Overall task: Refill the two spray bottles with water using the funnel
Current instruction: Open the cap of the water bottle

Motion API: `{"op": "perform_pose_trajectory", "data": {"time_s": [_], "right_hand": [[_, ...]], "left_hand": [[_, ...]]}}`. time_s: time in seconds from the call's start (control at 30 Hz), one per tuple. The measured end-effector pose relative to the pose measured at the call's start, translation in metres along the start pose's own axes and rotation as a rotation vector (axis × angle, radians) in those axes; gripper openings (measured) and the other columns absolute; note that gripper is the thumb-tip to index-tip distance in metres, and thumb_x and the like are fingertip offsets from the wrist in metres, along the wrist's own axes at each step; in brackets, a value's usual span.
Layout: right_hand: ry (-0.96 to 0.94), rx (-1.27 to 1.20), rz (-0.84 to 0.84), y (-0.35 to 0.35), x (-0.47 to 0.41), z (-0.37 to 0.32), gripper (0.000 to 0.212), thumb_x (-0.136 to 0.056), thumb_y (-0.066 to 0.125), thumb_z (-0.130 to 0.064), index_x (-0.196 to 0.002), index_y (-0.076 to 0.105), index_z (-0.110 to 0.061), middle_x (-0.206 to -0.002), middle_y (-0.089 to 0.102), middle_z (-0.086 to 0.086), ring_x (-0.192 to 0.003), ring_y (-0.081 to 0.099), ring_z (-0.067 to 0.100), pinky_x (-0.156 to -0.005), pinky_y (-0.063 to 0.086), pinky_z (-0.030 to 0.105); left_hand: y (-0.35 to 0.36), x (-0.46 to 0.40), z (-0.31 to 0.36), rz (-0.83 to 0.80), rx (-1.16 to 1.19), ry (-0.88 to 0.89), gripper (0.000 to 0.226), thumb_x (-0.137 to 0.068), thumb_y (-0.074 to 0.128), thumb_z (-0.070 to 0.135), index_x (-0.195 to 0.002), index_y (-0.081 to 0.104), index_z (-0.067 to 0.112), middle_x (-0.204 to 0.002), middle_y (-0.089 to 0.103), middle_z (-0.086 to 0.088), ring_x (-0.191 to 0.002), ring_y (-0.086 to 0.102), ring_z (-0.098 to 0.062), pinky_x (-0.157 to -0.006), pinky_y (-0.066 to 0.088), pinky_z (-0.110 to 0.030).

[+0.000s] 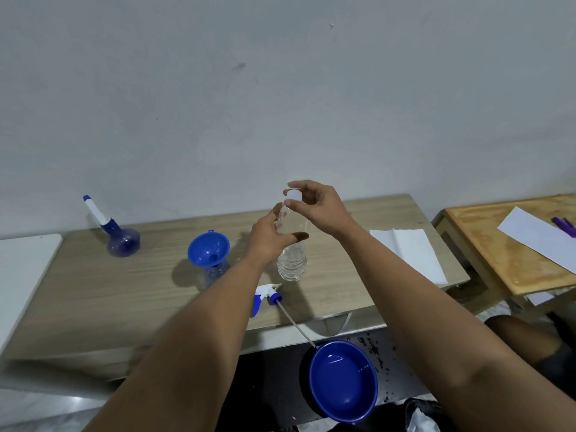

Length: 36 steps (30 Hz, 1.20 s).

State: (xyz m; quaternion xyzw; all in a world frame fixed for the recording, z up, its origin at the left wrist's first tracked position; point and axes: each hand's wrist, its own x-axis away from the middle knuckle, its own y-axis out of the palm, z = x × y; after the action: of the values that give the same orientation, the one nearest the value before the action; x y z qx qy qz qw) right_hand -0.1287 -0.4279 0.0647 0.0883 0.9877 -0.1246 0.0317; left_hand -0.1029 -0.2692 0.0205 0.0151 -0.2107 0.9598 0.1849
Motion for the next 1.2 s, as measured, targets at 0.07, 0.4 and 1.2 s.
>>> {"op": "perform_pose_trajectory", "data": {"time_s": [0.07, 0.4, 1.2], "right_hand": [[0.022, 0.007, 0.042, 0.001, -0.002, 0.000, 0.042, -0.077, 0.093, -0.025, -0.106, 0.068, -0.010, -0.102, 0.081, 0.010, -0.098, 0.078, 0.027, -0.093, 0.061, 0.041], [0.019, 0.017, 0.014, -0.003, -0.010, -0.005, 0.037, -0.076, 0.094, -0.020, -0.099, 0.069, -0.005, -0.099, 0.081, 0.013, -0.094, 0.079, 0.025, -0.088, 0.063, 0.037], [0.484, 0.409, 0.209, -0.031, 0.055, 0.136, 0.031, -0.088, 0.081, -0.027, -0.113, 0.079, -0.009, -0.111, 0.079, 0.010, -0.107, 0.071, 0.025, -0.088, 0.049, 0.027]], "left_hand": [[0.000, -0.001, 0.001, 0.006, -0.011, 0.010, 0.085, -0.066, 0.091, 0.040, -0.141, 0.050, 0.033, -0.120, 0.060, 0.012, -0.118, 0.058, -0.012, -0.089, 0.046, -0.025], [-0.001, 0.000, 0.005, 0.001, -0.046, 0.018, 0.093, -0.065, 0.089, 0.047, -0.145, 0.045, 0.035, -0.131, 0.060, 0.010, -0.119, 0.057, -0.012, -0.092, 0.049, -0.030], [-0.006, -0.001, -0.001, -0.022, 0.036, -0.018, 0.103, -0.061, 0.094, 0.037, -0.149, 0.043, 0.023, -0.143, 0.056, 0.009, -0.130, 0.054, -0.009, -0.111, 0.043, -0.038]]}}
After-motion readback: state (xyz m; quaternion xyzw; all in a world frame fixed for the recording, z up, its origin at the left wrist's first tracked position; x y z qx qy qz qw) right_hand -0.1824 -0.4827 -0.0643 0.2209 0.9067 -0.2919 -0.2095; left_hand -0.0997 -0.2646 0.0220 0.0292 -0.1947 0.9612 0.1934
